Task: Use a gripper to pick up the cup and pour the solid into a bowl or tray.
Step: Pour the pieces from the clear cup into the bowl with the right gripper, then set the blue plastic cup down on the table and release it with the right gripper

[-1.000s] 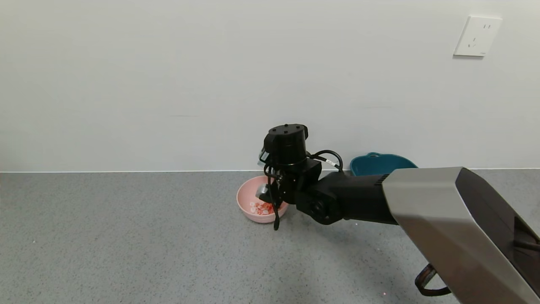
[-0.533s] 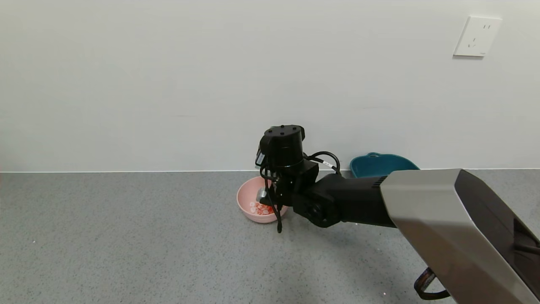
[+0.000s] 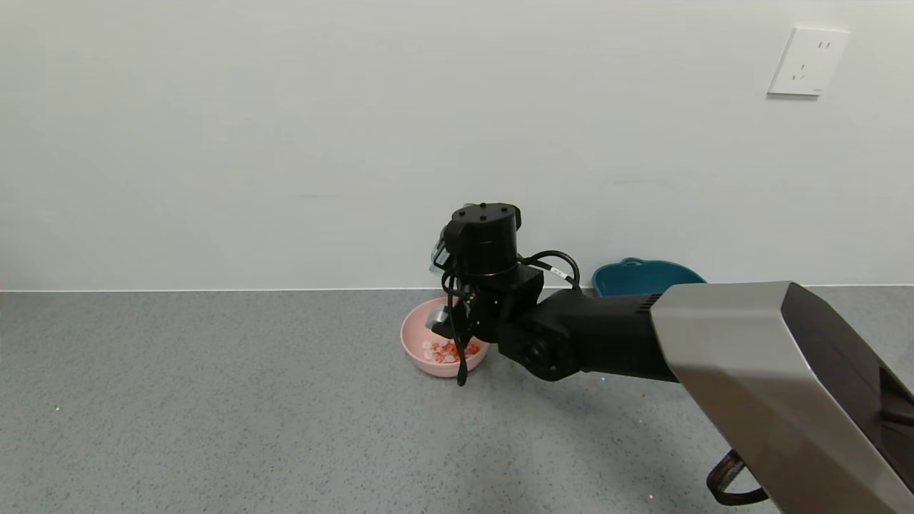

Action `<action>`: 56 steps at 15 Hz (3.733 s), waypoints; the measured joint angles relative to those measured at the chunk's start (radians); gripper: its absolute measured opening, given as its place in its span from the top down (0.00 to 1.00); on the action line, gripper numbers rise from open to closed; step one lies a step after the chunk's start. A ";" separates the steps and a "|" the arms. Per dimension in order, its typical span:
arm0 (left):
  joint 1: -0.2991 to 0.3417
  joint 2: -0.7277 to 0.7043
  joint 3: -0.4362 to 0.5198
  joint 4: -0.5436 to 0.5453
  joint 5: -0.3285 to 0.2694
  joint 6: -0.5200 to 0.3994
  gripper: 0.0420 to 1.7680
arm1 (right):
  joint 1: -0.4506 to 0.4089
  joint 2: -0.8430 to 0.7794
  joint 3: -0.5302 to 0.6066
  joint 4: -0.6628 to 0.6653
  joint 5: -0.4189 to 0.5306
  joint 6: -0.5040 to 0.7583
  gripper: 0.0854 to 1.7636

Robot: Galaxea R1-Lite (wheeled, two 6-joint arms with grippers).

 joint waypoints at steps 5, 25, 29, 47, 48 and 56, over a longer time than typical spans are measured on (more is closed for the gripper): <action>0.000 0.000 0.000 0.000 0.000 0.000 0.03 | 0.003 -0.027 0.002 0.010 -0.053 0.344 0.25; 0.000 0.000 -0.001 0.000 0.000 0.000 0.03 | -0.076 -0.295 0.476 0.007 -0.126 1.913 0.25; 0.000 0.000 0.000 0.000 0.000 0.000 0.03 | -0.063 -0.344 0.652 -0.004 -0.123 2.167 0.25; 0.000 0.000 -0.001 0.000 0.000 0.000 0.03 | -0.082 -0.355 0.993 -0.264 0.032 2.480 0.25; 0.000 0.000 -0.001 0.000 0.000 0.000 0.03 | -0.085 -0.353 0.994 -0.265 0.032 2.481 0.25; 0.000 0.000 -0.001 0.000 0.000 0.000 0.03 | -0.109 -0.331 1.007 -0.264 0.061 2.508 0.26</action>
